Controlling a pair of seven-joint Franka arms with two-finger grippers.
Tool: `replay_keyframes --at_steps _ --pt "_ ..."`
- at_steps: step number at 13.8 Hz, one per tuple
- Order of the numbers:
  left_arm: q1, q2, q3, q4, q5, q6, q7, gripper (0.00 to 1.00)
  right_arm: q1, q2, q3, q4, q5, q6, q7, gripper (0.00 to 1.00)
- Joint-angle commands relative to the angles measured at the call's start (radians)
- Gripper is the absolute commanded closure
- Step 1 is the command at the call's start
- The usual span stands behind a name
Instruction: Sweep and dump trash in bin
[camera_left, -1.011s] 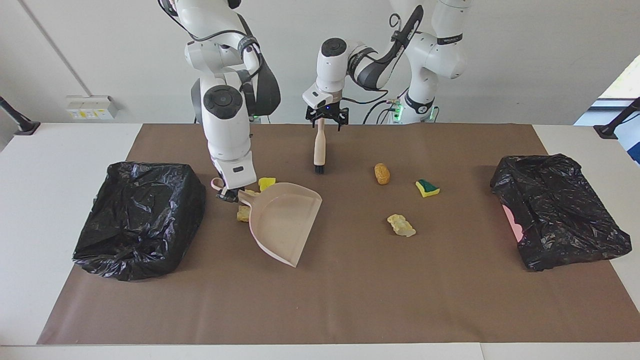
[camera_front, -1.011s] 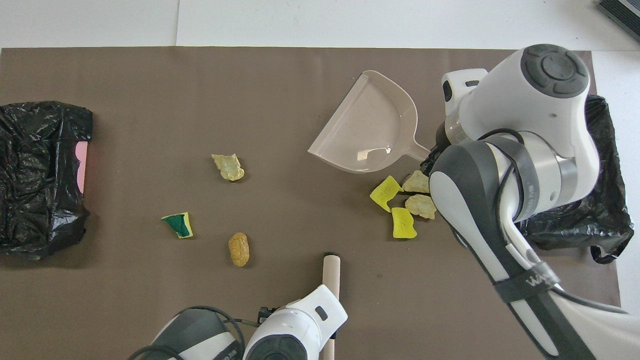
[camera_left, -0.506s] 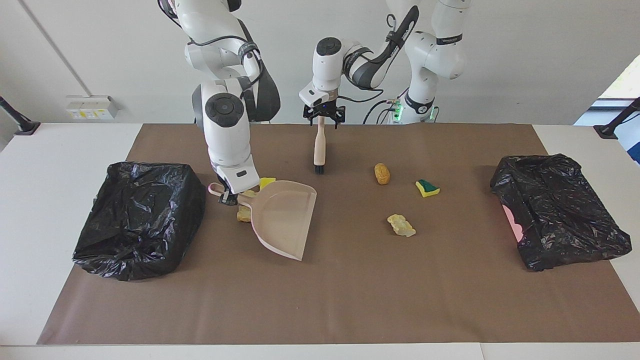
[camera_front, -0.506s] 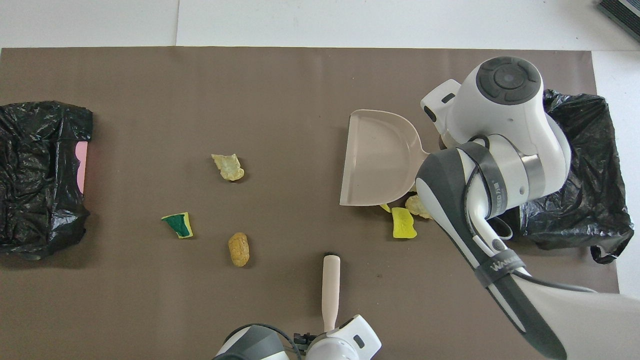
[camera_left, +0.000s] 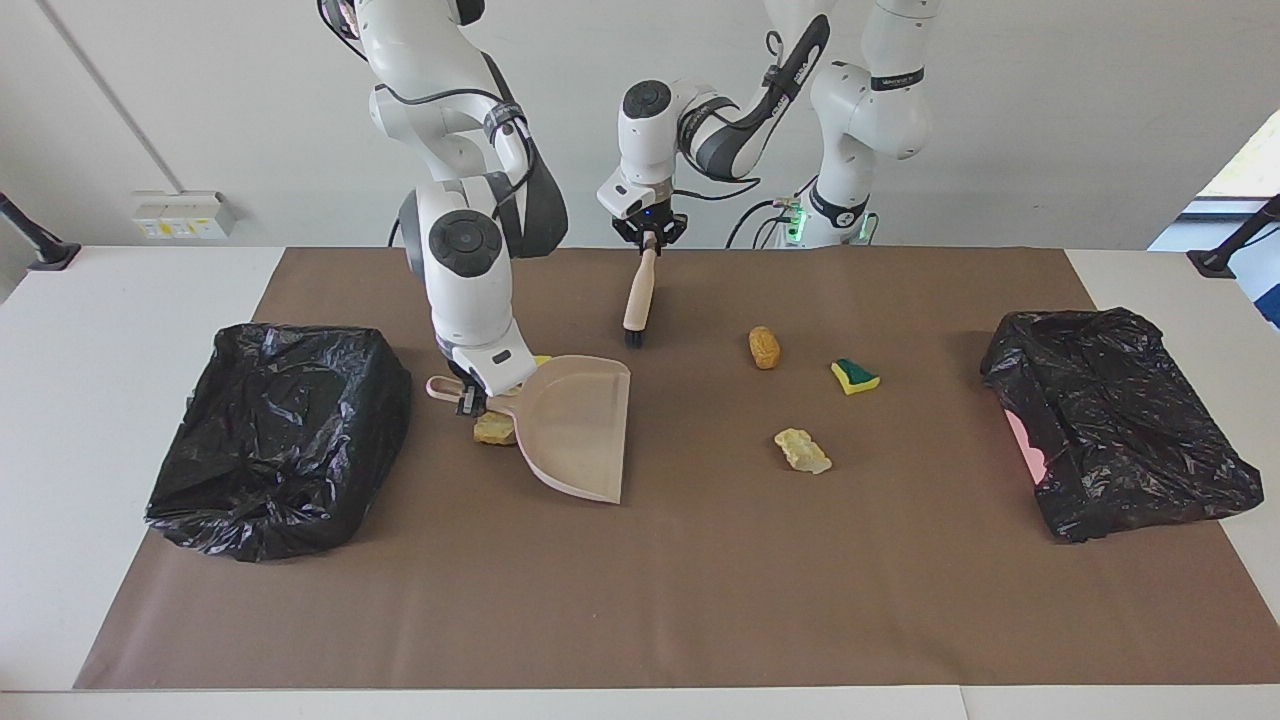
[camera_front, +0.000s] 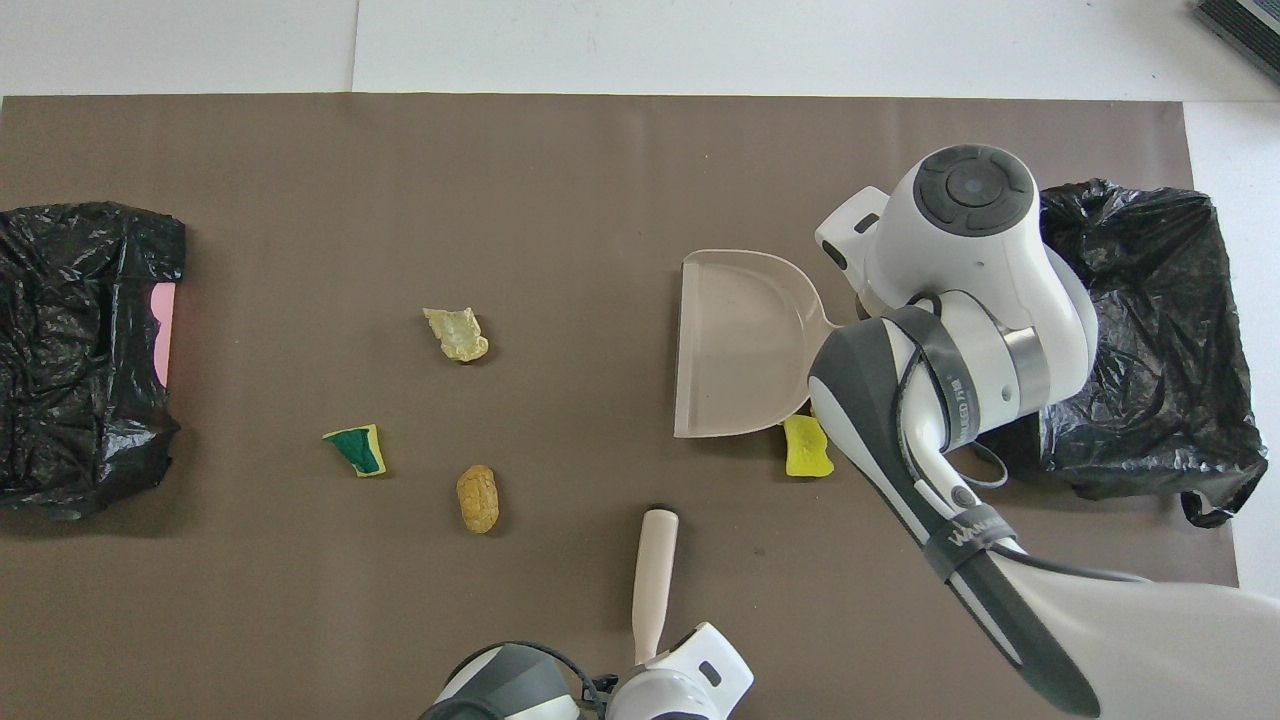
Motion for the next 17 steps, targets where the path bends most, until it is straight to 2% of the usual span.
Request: replay_keyframes --at_steps 1,4,6,9,12,14,17 --pt "0.124 -0.063 0.000 0.067 0.030 -0.184 -0.004 1.00 -0.009 -0.008 0.005 -0.014 -0.019 0.022 0.021 1.00" --pt "0.286 -0.132 -0.002 0.061 0.063 -0.237 0.002 1.00 0.022 -0.008 0.007 -0.017 -0.019 0.023 0.074 1.00" --pt "0.371 -0.136 -0.002 0.049 0.120 -0.269 0.002 1.00 0.045 0.018 0.007 -0.017 -0.009 0.060 0.095 1.00" --pt "0.500 -0.154 -0.003 -0.008 0.131 -0.268 0.031 1.00 0.099 0.057 0.012 -0.021 0.057 0.106 0.087 1.00" --pt "0.514 -0.237 -0.005 -0.139 0.129 -0.252 0.024 1.00 0.151 0.070 0.016 -0.028 0.117 0.120 0.110 1.00" --pt "0.500 -0.228 -0.009 -0.173 0.116 -0.225 -0.063 1.00 0.184 0.067 0.016 -0.037 0.120 0.125 0.116 1.00" --pt "0.436 -0.199 -0.009 -0.206 0.013 -0.173 -0.145 1.00 0.205 0.061 0.016 -0.054 0.119 0.126 0.174 1.00"
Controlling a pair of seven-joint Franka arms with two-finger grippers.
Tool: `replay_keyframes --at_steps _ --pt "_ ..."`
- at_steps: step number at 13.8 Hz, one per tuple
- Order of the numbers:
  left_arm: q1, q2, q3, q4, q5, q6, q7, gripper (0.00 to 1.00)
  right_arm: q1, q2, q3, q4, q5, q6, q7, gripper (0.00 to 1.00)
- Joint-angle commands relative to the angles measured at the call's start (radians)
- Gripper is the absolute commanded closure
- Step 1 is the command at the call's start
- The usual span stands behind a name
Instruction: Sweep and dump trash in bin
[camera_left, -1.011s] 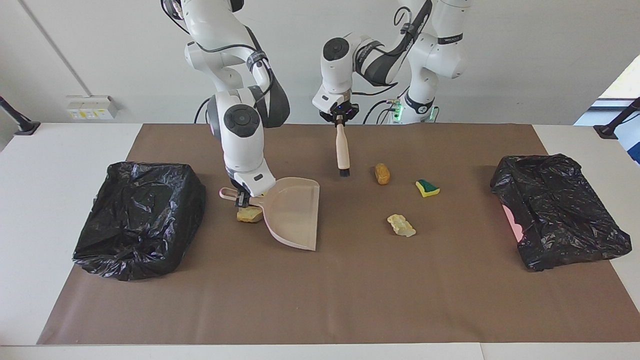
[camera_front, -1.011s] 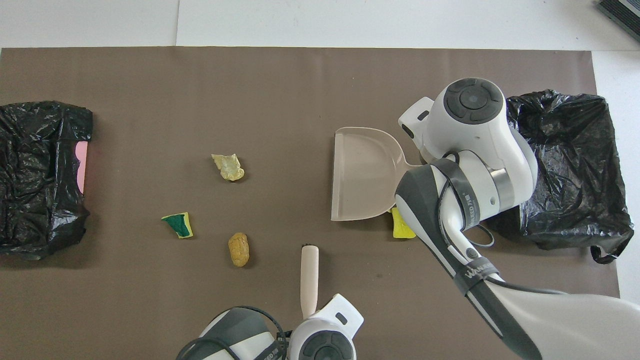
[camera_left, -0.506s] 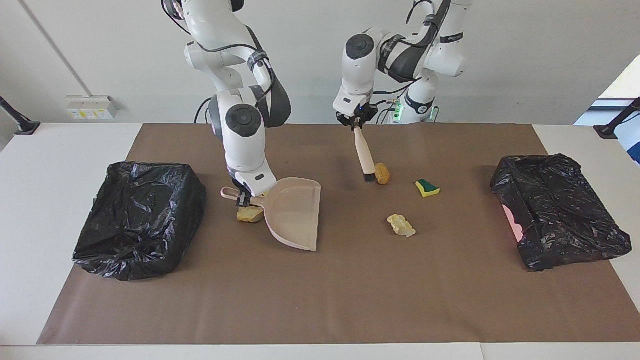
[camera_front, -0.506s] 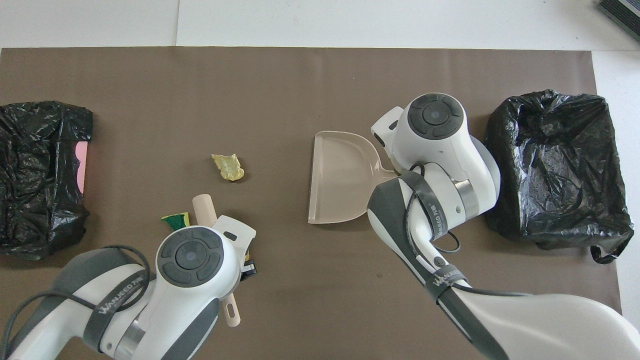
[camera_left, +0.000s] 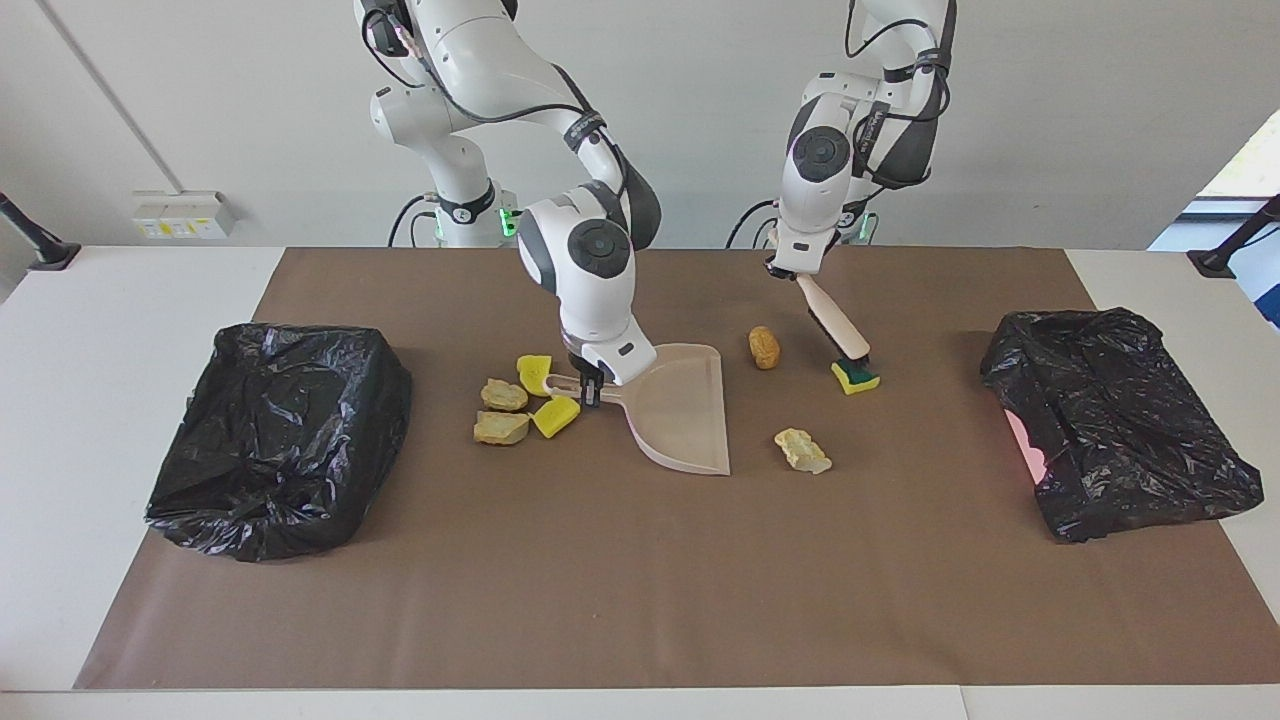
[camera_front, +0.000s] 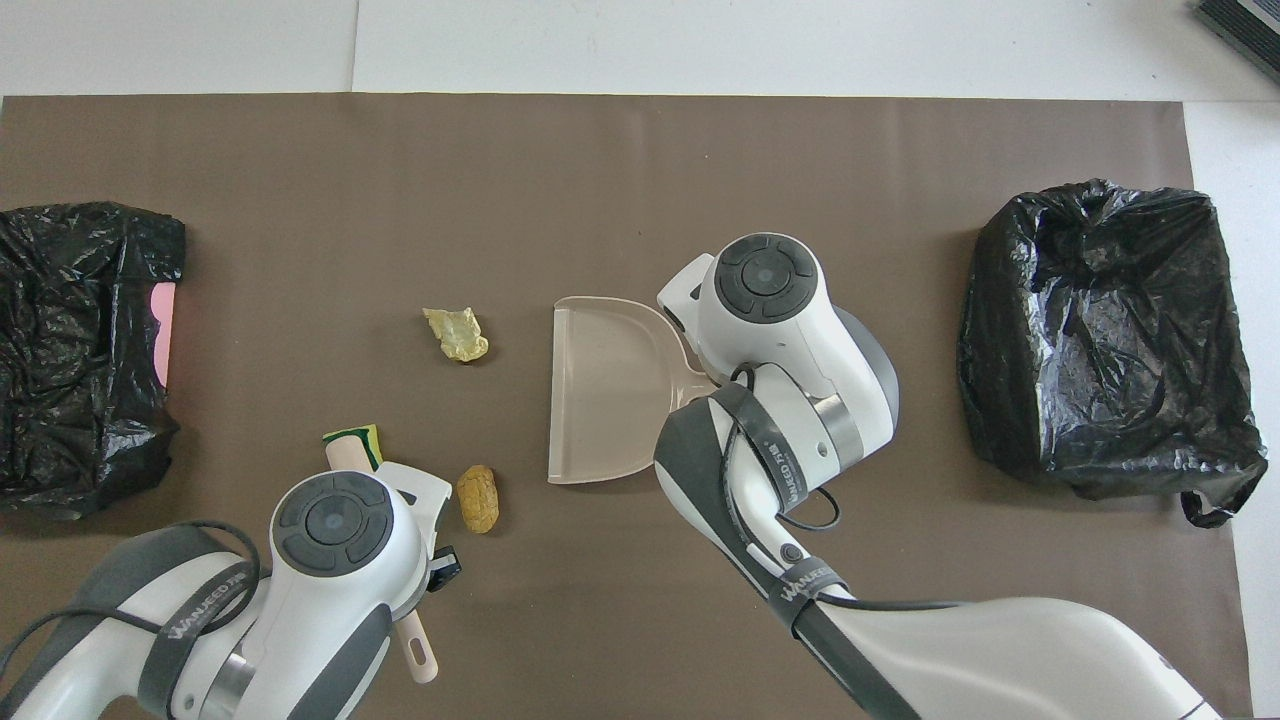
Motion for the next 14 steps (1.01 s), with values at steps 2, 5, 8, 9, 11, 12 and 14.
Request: replay_keyframes --at_steps 2,5,8,9,11,12,14 --pt "-0.070 0.033 0.003 -0.045 -0.121 0.147 -0.090 1.00 -0.003 -0.015 0.007 -0.039 0.014 0.023 0.027 1.00" --pt "-0.073 0.103 0.005 -0.023 -0.189 0.297 -0.081 1.00 -0.009 -0.015 0.005 -0.045 0.010 0.023 0.018 1.00" --pt "-0.069 0.162 0.008 0.052 -0.233 0.342 -0.031 1.00 -0.010 -0.015 0.005 -0.045 0.010 0.023 0.019 1.00" --pt "-0.069 0.181 0.008 0.070 -0.247 0.379 -0.014 1.00 -0.010 -0.015 0.005 -0.045 0.008 0.023 0.019 1.00" --pt "-0.069 0.215 0.006 0.114 -0.281 0.410 0.050 1.00 -0.010 -0.016 0.005 -0.045 0.010 0.021 0.021 1.00" --pt "-0.072 0.228 0.006 0.141 -0.292 0.408 0.087 1.00 -0.010 -0.016 0.005 -0.045 0.010 0.021 0.022 1.00" --pt "-0.081 0.255 0.005 0.191 -0.294 0.404 0.158 1.00 -0.010 -0.016 0.005 -0.047 0.010 0.021 0.027 1.00"
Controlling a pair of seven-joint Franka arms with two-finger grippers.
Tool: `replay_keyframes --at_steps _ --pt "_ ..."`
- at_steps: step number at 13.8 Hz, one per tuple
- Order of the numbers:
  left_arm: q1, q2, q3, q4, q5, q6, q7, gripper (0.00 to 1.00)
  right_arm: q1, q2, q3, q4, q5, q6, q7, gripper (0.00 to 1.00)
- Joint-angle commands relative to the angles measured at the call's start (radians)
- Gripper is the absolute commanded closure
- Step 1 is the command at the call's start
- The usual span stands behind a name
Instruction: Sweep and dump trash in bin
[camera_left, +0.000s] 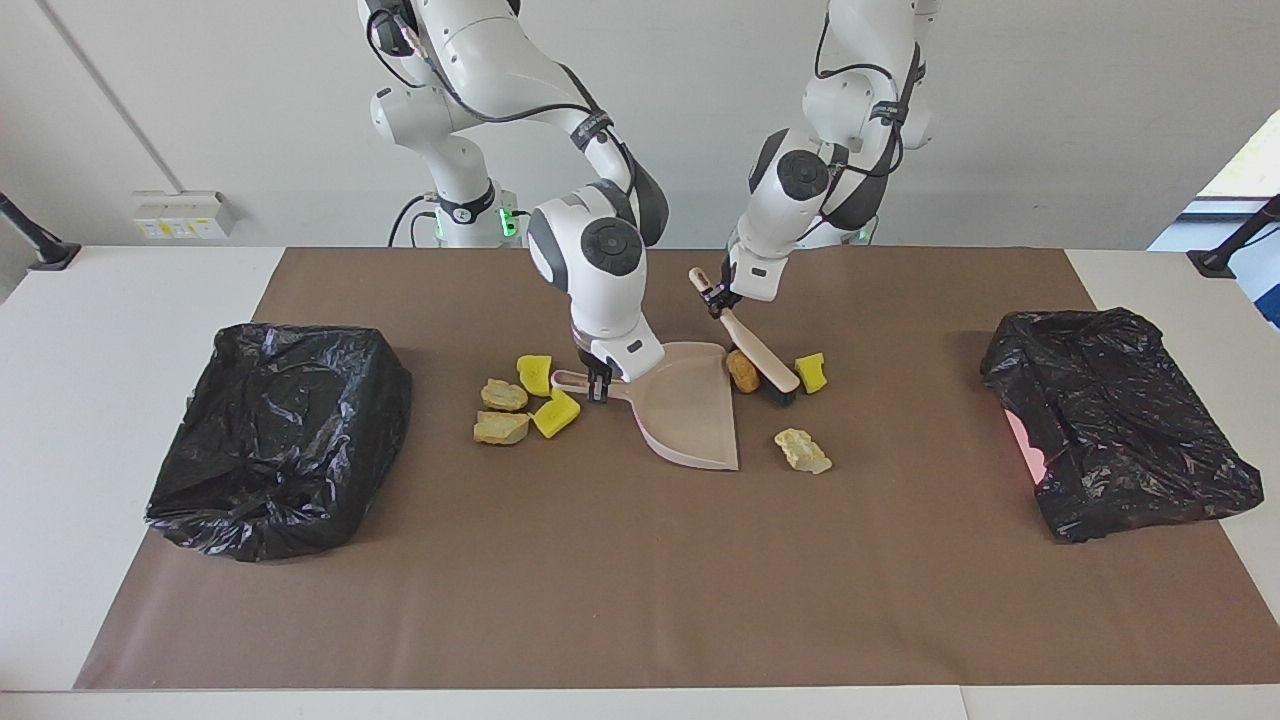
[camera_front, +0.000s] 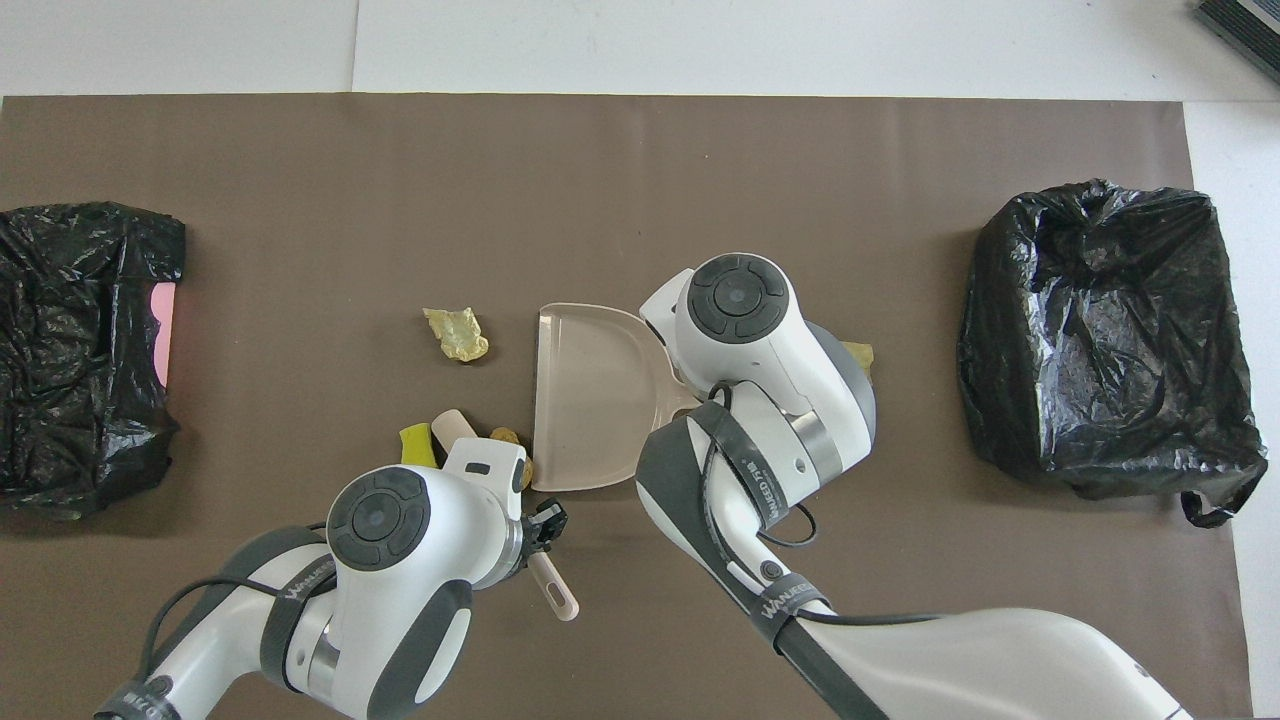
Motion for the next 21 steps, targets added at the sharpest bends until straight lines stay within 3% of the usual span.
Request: replay_keyframes --at_steps 1,4,8,10,13,16,19,21 --pt "-0.012 0.062 0.002 0.101 -0.028 -0.004 0.099 1.00 -0.013 -0.016 0.008 -0.031 0.009 0.013 0.009 1.00" --pt "0.006 0.054 0.013 0.165 -0.029 -0.063 0.142 1.00 -0.013 -0.018 0.008 -0.033 0.009 0.013 0.011 1.00" --pt "0.122 -0.045 0.017 0.187 -0.014 -0.407 0.270 1.00 -0.011 -0.019 0.008 -0.037 0.009 0.013 0.018 1.00" --pt "0.167 -0.085 0.020 0.135 0.055 -0.486 0.279 1.00 -0.011 -0.019 0.008 -0.037 0.009 0.013 0.020 1.00" --pt "0.247 -0.182 0.020 -0.015 0.136 -0.463 0.285 1.00 -0.010 -0.019 0.008 -0.037 0.009 0.015 0.027 1.00" --pt "0.255 -0.225 0.019 -0.132 0.186 -0.404 0.281 1.00 -0.001 -0.031 0.008 -0.068 0.009 0.036 0.058 1.00" --pt "0.245 -0.213 0.017 -0.168 0.186 -0.335 0.271 1.00 0.003 -0.045 0.008 -0.103 0.005 0.072 0.066 1.00" --pt "0.232 -0.165 0.014 -0.160 0.180 -0.234 0.275 1.00 0.003 -0.045 0.008 -0.103 0.005 0.072 0.066 1.00"
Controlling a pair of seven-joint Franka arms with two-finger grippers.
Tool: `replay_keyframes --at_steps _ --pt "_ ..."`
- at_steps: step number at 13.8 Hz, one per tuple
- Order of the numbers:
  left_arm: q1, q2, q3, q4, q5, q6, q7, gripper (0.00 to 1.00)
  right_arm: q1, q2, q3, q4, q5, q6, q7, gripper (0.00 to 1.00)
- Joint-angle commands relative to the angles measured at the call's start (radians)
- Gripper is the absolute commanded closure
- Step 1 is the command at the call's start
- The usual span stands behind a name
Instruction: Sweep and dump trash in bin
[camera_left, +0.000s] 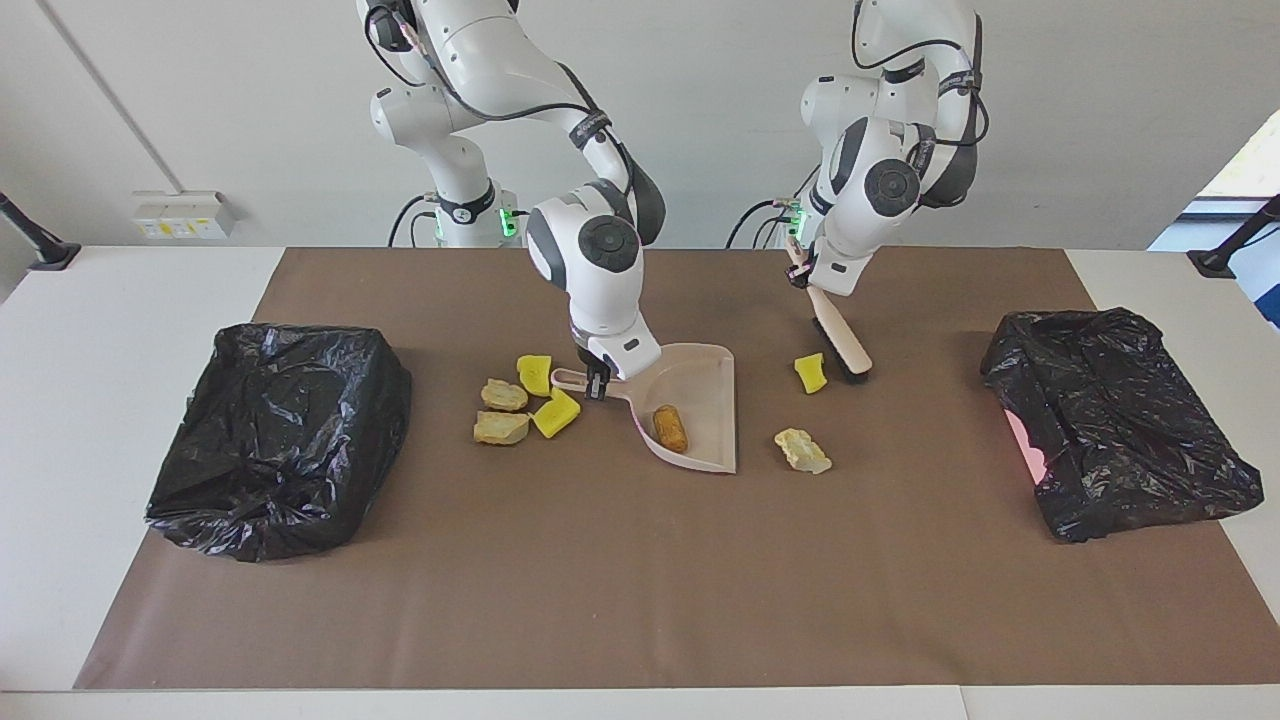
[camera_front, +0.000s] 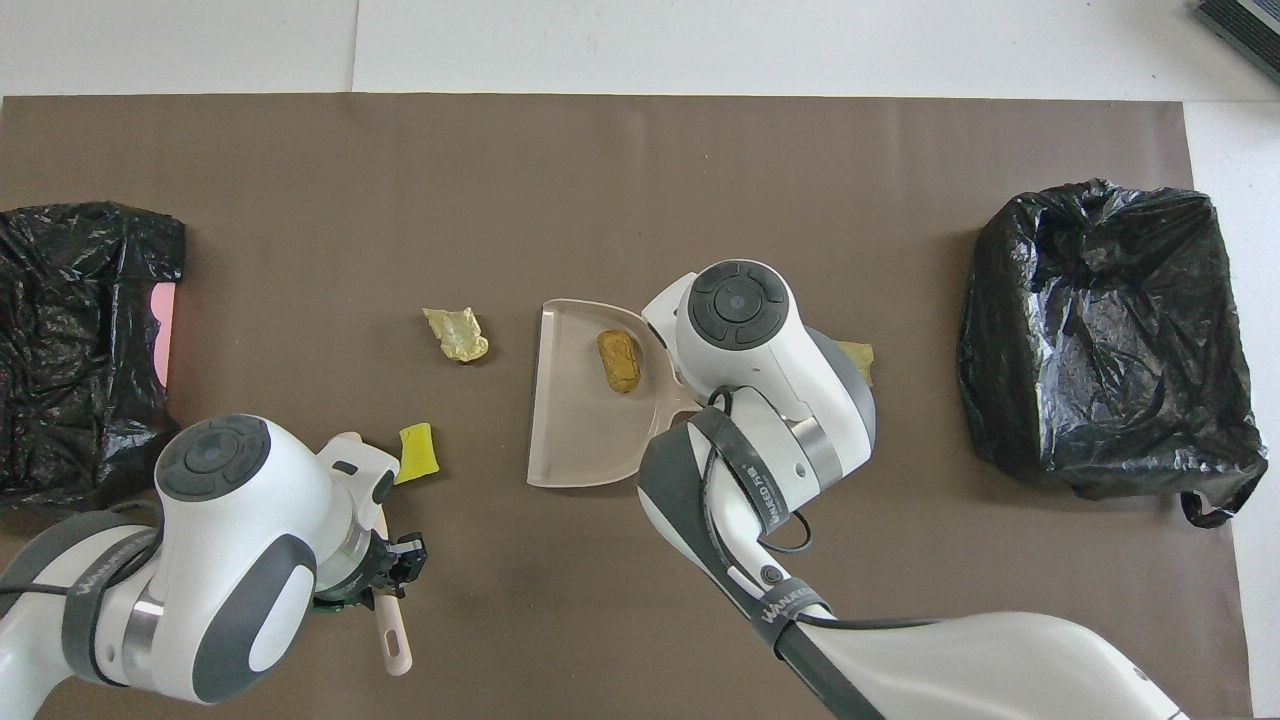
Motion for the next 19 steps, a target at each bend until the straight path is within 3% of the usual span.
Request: replay_keyframes --at_steps 1,3,6,10,16,19 --pt "-0.027 0.061 -0.003 -0.004 -0.009 0.112 -0.002 1.00 -0.001 -0.019 0.008 -0.045 0.005 0.020 0.021 1.00" --pt "-0.033 0.092 -0.003 0.013 -0.071 0.192 0.028 1.00 -0.001 -0.019 0.008 -0.044 0.002 0.017 0.021 1.00" --pt "-0.067 0.127 -0.005 0.063 -0.115 0.223 0.099 1.00 0.006 -0.019 0.011 -0.007 -0.072 -0.087 0.027 1.00" --pt "-0.124 0.137 -0.005 0.071 -0.163 0.277 0.114 1.00 0.039 -0.034 0.011 0.001 -0.116 -0.181 0.151 1.00" --pt "-0.299 0.138 -0.005 0.129 -0.194 0.258 0.239 1.00 0.042 -0.046 0.011 -0.018 -0.118 -0.192 0.230 1.00" --pt "-0.290 0.170 -0.002 0.230 -0.195 0.176 0.299 1.00 0.040 -0.046 0.011 -0.019 -0.118 -0.190 0.230 1.00"
